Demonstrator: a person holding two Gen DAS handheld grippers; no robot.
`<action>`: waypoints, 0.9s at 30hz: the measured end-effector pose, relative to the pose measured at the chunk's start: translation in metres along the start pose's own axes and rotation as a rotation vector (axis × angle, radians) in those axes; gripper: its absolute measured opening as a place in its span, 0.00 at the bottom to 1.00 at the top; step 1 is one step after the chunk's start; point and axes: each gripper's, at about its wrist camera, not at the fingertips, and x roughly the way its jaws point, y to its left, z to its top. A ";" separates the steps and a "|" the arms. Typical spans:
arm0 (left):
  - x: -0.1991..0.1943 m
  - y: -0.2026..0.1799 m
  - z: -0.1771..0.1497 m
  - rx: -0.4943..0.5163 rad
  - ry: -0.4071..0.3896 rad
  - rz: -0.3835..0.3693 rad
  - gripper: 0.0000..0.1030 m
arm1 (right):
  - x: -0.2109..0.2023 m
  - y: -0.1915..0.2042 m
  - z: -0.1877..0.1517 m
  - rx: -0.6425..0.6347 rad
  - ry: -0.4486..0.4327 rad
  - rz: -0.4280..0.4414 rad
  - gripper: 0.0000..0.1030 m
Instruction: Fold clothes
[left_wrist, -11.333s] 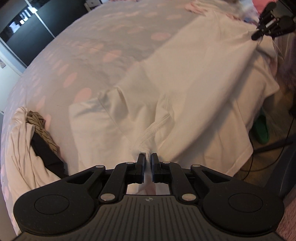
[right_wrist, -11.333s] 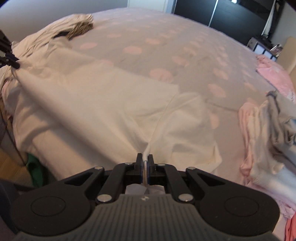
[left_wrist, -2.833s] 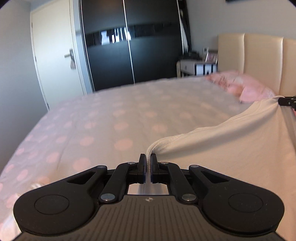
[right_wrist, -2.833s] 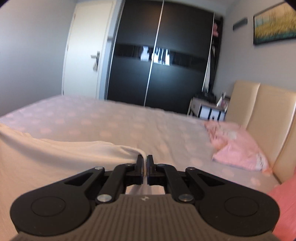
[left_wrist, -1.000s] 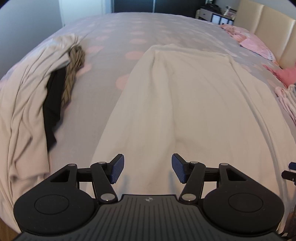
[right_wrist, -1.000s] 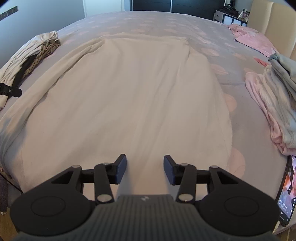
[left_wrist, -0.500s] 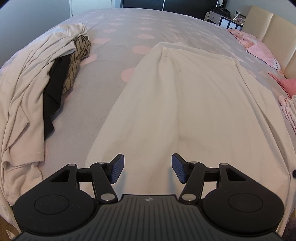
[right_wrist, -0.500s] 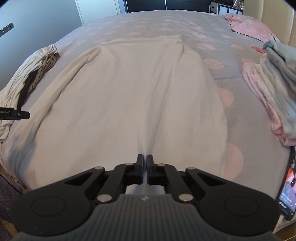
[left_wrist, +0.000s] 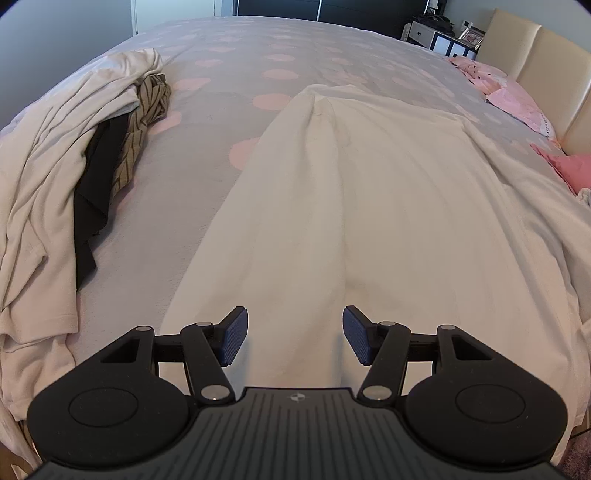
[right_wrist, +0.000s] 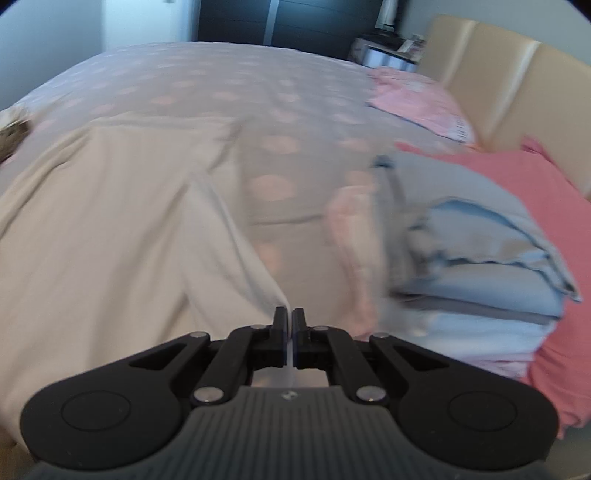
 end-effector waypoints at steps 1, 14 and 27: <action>0.000 0.001 -0.001 0.000 0.005 0.003 0.54 | 0.002 -0.010 0.002 0.015 -0.003 -0.036 0.03; 0.006 0.002 -0.009 0.070 0.023 0.092 0.55 | 0.026 -0.045 0.001 0.104 -0.027 -0.140 0.09; 0.030 0.065 -0.009 -0.107 0.064 0.196 0.46 | -0.009 0.003 0.003 -0.009 -0.283 -0.060 0.44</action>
